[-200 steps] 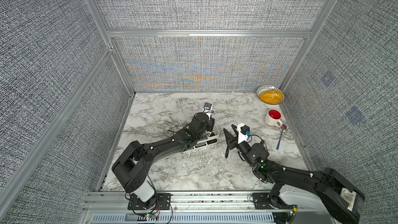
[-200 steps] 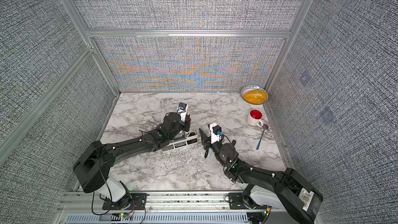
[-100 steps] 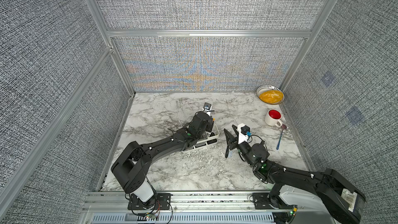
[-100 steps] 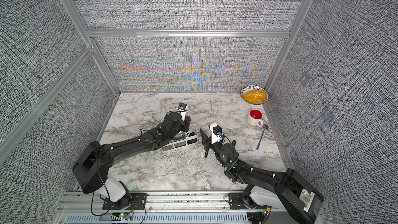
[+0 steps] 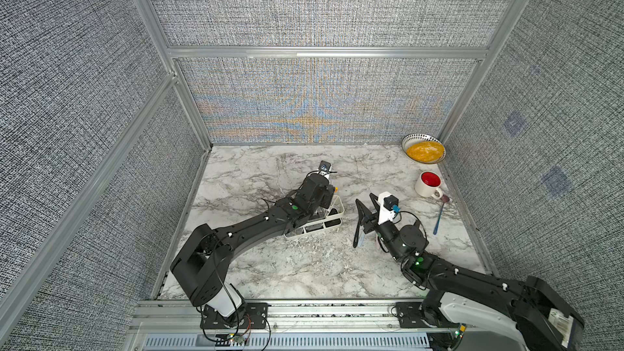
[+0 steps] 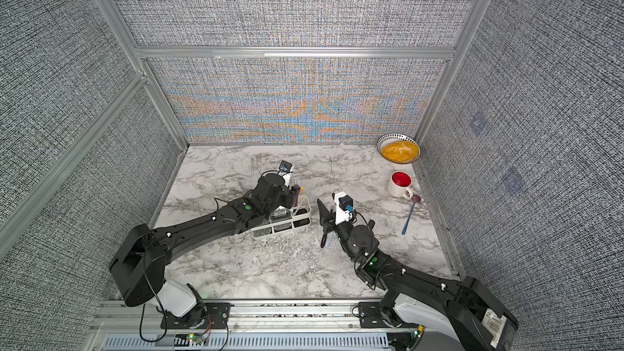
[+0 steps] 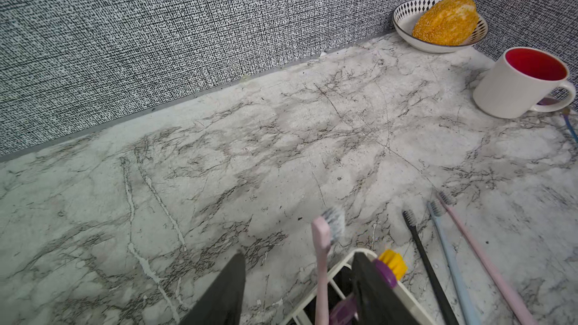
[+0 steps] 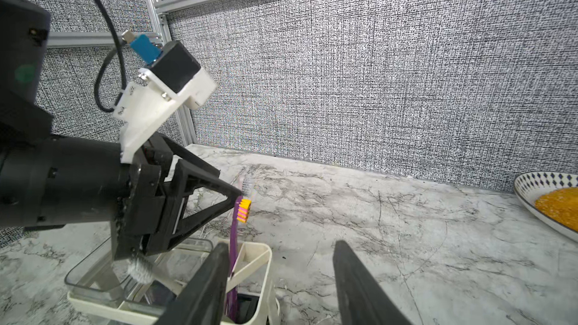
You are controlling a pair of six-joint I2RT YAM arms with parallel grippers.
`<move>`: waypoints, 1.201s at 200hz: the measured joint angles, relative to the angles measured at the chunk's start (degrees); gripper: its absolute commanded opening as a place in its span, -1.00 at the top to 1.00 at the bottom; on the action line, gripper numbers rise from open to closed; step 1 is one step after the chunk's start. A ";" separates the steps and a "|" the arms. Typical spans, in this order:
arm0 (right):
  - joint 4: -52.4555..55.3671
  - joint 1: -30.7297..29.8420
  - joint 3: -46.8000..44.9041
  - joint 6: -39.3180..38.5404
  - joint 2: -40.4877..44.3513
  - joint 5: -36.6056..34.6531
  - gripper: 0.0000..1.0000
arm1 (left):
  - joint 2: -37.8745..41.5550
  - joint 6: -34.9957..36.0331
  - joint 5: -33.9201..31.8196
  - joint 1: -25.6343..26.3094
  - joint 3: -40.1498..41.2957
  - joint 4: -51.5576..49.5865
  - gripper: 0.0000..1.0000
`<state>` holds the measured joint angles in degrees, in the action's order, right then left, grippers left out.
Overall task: Place the toothbrush into the toothbrush holder
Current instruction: Place the toothbrush in the toothbrush holder.
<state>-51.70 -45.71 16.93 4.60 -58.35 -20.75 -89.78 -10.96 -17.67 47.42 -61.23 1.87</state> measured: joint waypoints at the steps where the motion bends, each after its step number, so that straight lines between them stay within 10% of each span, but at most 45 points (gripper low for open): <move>1: 0.13 0.00 0.00 0.00 0.11 0.00 -0.12 | 0.00 0.00 0.00 0.00 -0.04 -0.09 -0.28; 75: 9.18 0.04 2.78 0.92 1.66 -3.63 -0.22 | 1.29 -0.22 -0.26 0.00 -2.73 -3.87 -0.74; 240: 40.24 17.14 13.68 20.81 -13.94 5.38 -0.26 | 16.00 -4.72 -7.48 -0.35 1.97 -10.38 -0.73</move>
<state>-11.46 -28.58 30.61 25.41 -72.29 -15.38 -73.78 -15.68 -25.15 47.07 -59.27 -8.51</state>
